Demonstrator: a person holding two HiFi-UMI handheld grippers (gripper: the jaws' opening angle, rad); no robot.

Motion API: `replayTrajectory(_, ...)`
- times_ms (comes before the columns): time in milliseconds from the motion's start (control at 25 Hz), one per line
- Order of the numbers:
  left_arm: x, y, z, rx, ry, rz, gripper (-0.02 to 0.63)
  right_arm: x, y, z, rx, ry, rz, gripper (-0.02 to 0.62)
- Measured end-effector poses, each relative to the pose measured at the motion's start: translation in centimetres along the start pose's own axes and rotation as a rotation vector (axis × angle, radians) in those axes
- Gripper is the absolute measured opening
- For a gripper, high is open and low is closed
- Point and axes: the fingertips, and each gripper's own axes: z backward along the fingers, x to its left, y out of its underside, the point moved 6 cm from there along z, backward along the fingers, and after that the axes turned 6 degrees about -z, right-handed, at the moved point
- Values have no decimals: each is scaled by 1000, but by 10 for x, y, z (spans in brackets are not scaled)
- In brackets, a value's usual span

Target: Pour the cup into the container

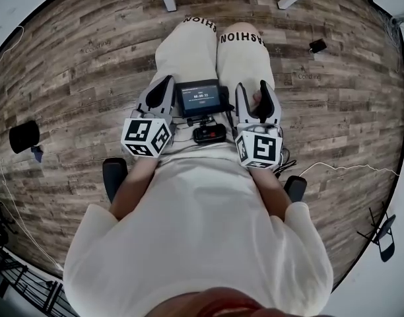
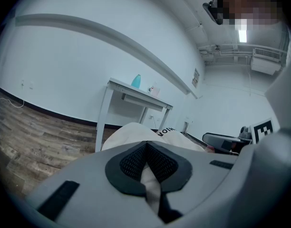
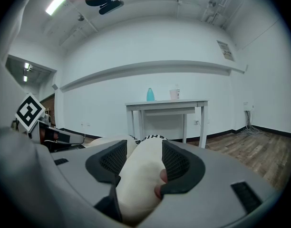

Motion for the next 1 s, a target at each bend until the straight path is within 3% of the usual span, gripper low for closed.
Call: replayTrajectory(1000,-1,-1,-1,-1,-2,1,11,-1,-1,0,1,-2,0,236)
